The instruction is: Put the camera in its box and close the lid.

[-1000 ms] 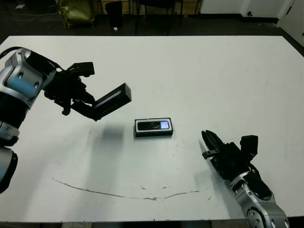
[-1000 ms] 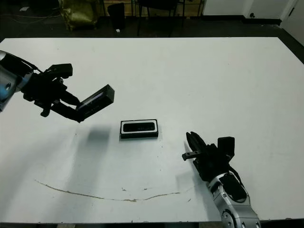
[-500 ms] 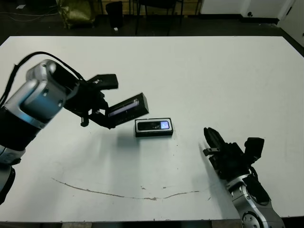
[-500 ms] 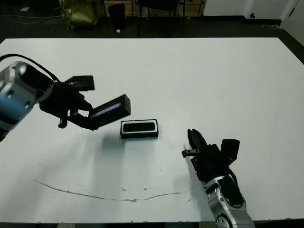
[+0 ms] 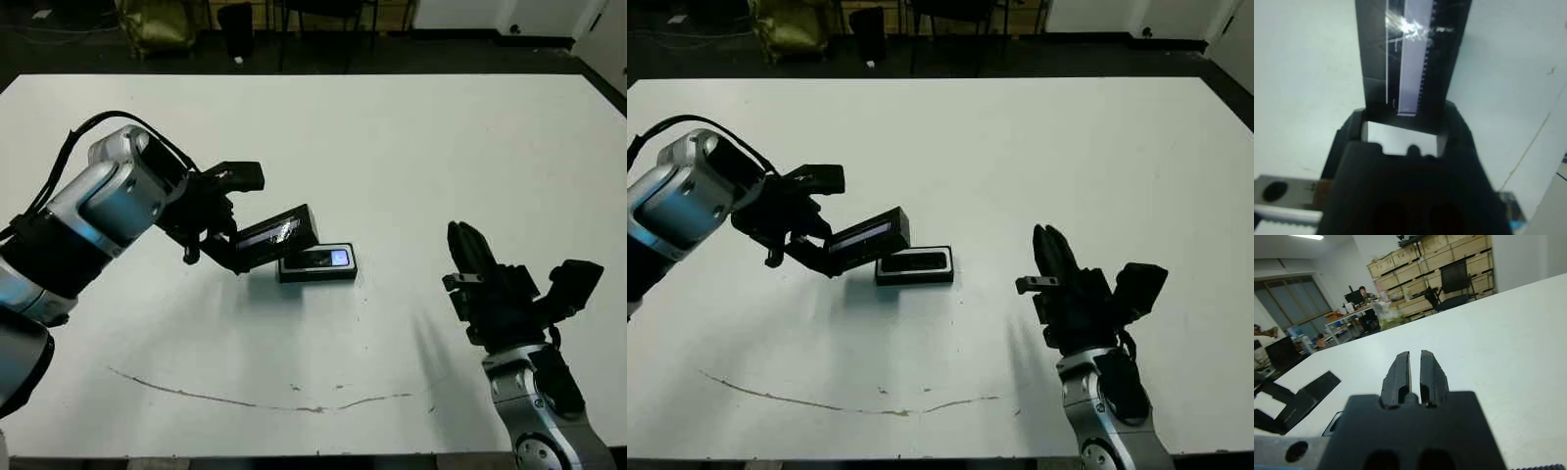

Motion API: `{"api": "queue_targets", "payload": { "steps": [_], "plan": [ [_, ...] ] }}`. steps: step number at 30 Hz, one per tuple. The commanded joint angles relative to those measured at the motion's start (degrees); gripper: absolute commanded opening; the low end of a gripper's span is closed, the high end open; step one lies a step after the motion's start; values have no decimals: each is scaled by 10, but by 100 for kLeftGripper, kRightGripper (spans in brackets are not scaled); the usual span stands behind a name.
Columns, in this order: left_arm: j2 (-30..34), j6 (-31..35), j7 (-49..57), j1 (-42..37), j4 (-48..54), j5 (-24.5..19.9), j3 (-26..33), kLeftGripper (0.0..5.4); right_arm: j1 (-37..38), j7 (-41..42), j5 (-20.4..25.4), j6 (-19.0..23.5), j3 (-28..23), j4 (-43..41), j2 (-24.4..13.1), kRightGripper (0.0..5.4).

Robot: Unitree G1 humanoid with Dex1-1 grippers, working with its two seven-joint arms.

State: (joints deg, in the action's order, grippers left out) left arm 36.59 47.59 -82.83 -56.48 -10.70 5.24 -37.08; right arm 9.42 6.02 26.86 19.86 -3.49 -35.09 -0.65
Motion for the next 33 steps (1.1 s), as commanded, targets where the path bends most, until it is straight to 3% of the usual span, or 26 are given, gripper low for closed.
{"api": "queue_targets", "payload": {
  "steps": [1,22,33],
  "plan": [
    [-10,-18,-6,-14,-33,3,-9,176,7,-3,0,3,1,4,-2,0],
    [-41,-61,-16,-10,-82,12,-24,176,13,-27,1,1,10,0,4,0],
    [-76,-77,9,-11,-139,38,-30,176,18,1,12,-27,14,19,4,0]
  ]
}}
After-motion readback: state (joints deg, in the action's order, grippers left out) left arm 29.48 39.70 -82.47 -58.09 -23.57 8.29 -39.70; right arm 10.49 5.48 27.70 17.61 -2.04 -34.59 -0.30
